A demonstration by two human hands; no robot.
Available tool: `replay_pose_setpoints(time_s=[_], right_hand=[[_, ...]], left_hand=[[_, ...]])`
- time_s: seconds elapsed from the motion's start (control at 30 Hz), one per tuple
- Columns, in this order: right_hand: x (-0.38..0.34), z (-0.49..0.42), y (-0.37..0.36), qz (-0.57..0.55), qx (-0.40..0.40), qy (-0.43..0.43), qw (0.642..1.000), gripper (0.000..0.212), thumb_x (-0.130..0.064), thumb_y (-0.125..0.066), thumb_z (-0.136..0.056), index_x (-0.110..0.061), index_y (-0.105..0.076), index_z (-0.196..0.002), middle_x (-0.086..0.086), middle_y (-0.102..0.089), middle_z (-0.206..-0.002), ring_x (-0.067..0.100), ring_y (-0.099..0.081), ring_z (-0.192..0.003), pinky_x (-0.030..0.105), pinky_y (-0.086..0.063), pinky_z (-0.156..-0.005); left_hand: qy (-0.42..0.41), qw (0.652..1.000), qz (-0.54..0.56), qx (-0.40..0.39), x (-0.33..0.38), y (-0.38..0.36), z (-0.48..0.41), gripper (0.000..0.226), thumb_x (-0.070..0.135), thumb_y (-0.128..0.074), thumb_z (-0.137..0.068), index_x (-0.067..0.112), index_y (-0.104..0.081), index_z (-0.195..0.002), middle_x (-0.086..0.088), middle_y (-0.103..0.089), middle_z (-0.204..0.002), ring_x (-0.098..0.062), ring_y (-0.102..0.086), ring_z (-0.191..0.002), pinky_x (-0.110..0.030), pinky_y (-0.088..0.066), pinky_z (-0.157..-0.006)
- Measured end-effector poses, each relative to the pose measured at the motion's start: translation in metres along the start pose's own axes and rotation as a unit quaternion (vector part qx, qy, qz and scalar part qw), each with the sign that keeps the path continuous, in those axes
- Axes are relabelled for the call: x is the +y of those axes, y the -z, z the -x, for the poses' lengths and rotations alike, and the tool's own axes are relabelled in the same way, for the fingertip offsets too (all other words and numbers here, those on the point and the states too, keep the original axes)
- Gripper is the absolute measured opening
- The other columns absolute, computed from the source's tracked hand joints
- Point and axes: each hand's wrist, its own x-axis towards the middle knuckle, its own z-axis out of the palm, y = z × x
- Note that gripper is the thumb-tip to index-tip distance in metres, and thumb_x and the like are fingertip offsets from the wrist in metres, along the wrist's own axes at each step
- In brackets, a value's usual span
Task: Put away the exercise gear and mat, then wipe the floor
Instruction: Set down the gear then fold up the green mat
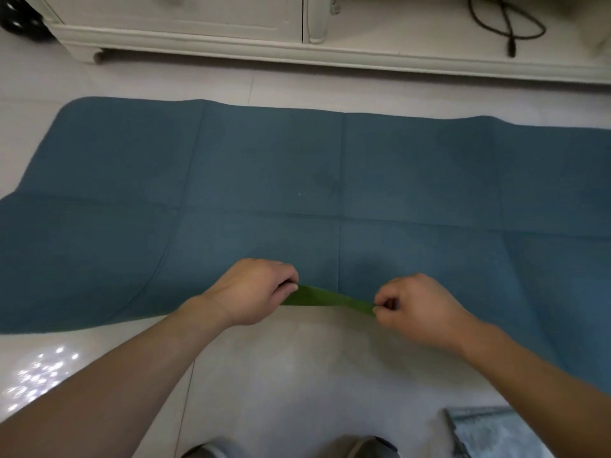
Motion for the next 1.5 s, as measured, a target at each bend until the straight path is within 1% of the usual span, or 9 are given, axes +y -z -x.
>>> replay_pose_setpoints(time_s=[0.13, 0.43, 0.6, 0.73, 0.9, 1.07, 1.2, 1.37, 1.5], right_hand=[[-0.004, -0.012, 0.038, 0.021, 0.021, -0.004, 1.0, 0.013, -0.037, -0.062, -0.081, -0.028, -0.072, -0.081, -0.017, -0.06, -0.068, 0.005, -0.06, -0.07, 0.025, -0.049, -0.066], [-0.013, -0.038, 0.114, 0.054, 0.08, 0.003, 0.995, 0.013, -0.033, -0.059, -0.087, -0.026, -0.067, -0.082, -0.01, -0.067, -0.077, 0.013, -0.06, -0.075, 0.032, -0.051, -0.069], [-0.017, -0.055, 0.155, 0.064, 0.106, 0.012, 0.992, 0.013, -0.034, -0.056, -0.089, -0.028, -0.064, -0.081, -0.012, -0.065, -0.076, 0.012, -0.059, -0.073, 0.033, -0.052, -0.068], [-0.021, -0.067, 0.189, 0.08, 0.109, 0.034, 0.99, 0.015, -0.036, -0.053, -0.091, -0.029, -0.063, -0.082, -0.012, -0.063, -0.076, 0.008, -0.057, -0.072, 0.032, -0.051, -0.066], [-0.026, -0.081, 0.223, 0.093, 0.099, 0.047, 0.99, 0.014, -0.036, -0.051, -0.092, -0.031, -0.06, -0.083, -0.013, -0.061, -0.078, 0.007, -0.055, -0.074, 0.029, -0.046, -0.065], [-0.026, -0.098, 0.24, 0.084, 0.077, 0.039, 0.993, 0.016, -0.035, -0.051, -0.093, -0.029, -0.062, -0.084, -0.013, -0.062, -0.079, 0.004, -0.055, -0.073, 0.027, -0.046, -0.063], [-0.021, -0.119, 0.248, 0.077, 0.086, 0.027, 0.993, 0.016, -0.034, -0.051, -0.093, -0.028, -0.064, -0.085, -0.014, -0.062, -0.078, 0.007, -0.057, -0.074, 0.033, -0.052, -0.07], [-0.014, -0.152, 0.259, 0.084, 0.096, 0.012, 0.992, 0.016, -0.034, -0.05, -0.094, -0.027, -0.063, -0.088, -0.012, -0.062, -0.082, 0.01, -0.057, -0.076, 0.031, -0.05, -0.069], [-0.004, -0.182, 0.271, 0.084, 0.07, -0.009, 0.994, 0.017, -0.032, -0.049, -0.094, -0.025, -0.063, -0.088, -0.01, -0.062, -0.084, 0.013, -0.056, -0.078, 0.032, -0.048, -0.07]], left_hand=[[-0.003, 0.999, -0.022, 0.024, 0.003, 0.036, -0.016, 0.017, 0.036, -0.046, -0.101, 0.029, -0.061, -0.102, 0.015, -0.062, -0.096, -0.011, -0.057, -0.085, -0.031, -0.045, -0.074], [-0.02, 0.994, -0.077, 0.068, 0.01, 0.113, -0.048, 0.015, 0.035, -0.045, -0.102, 0.031, -0.059, -0.1, 0.015, -0.062, -0.096, -0.011, -0.057, -0.085, -0.033, -0.048, -0.075], [-0.008, 0.992, -0.083, 0.095, 0.013, 0.154, -0.065, 0.014, 0.034, -0.046, -0.102, 0.031, -0.06, -0.102, 0.02, -0.054, -0.09, -0.006, -0.052, -0.08, -0.029, -0.045, -0.073], [0.002, 0.989, -0.097, 0.107, 0.017, 0.186, -0.076, 0.014, 0.035, -0.046, -0.101, 0.03, -0.06, -0.101, 0.019, -0.054, -0.089, -0.006, -0.052, -0.079, -0.029, -0.045, -0.071], [0.03, 0.989, -0.116, 0.088, 0.024, 0.222, -0.086, 0.009, 0.031, -0.049, -0.097, 0.028, -0.058, -0.096, 0.013, -0.06, -0.09, -0.011, -0.055, -0.078, -0.033, -0.05, -0.072], [0.046, 0.991, -0.118, 0.036, 0.019, 0.244, -0.105, 0.012, 0.028, -0.051, -0.094, 0.028, -0.059, -0.102, 0.01, -0.063, -0.098, -0.013, -0.056, -0.087, -0.034, -0.05, -0.079], [0.033, 0.991, -0.125, 0.027, 0.002, 0.252, -0.128, 0.012, 0.027, -0.05, -0.094, 0.025, -0.059, -0.102, 0.008, -0.063, -0.097, -0.016, -0.057, -0.087, -0.034, -0.049, -0.078], [-0.004, 0.993, -0.114, 0.017, -0.023, 0.262, -0.171, 0.012, 0.027, -0.05, -0.094, 0.024, -0.059, -0.101, 0.008, -0.062, -0.095, -0.015, -0.055, -0.086, -0.036, -0.049, -0.079], [-0.011, 0.997, -0.08, -0.002, -0.04, 0.273, -0.204, 0.011, 0.026, -0.05, -0.095, 0.024, -0.059, -0.101, 0.008, -0.062, -0.096, -0.014, -0.054, -0.086, -0.035, -0.048, -0.08]])
